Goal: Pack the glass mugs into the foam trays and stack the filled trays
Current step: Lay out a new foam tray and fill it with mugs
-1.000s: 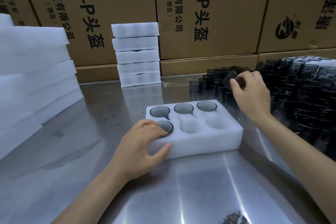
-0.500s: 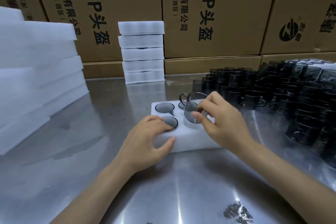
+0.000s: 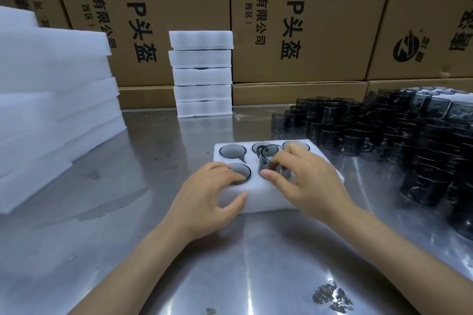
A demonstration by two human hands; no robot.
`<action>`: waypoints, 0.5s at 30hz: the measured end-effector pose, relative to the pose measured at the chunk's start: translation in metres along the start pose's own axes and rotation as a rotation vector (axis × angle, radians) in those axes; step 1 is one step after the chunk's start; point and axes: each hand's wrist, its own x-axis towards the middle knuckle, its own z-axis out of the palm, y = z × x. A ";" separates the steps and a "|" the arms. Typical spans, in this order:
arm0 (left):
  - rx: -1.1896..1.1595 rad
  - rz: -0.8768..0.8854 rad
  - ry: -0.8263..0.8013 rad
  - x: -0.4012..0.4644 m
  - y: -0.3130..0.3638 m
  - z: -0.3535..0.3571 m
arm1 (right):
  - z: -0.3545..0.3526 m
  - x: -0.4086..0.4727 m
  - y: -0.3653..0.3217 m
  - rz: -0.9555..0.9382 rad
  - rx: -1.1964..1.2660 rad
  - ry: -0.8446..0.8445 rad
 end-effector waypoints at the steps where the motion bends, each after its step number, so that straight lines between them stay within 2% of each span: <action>1: -0.006 0.004 0.007 0.001 0.002 -0.001 | -0.002 0.000 0.001 0.014 0.014 0.011; 7: -0.041 -0.018 0.055 0.005 0.016 -0.001 | -0.013 -0.007 0.014 0.092 0.082 0.010; 11: 0.047 0.092 -0.065 0.009 0.029 0.007 | -0.012 -0.009 0.015 0.079 0.104 -0.127; 15: 0.126 0.102 -0.132 0.009 0.029 0.011 | -0.011 -0.008 0.016 0.094 0.136 -0.182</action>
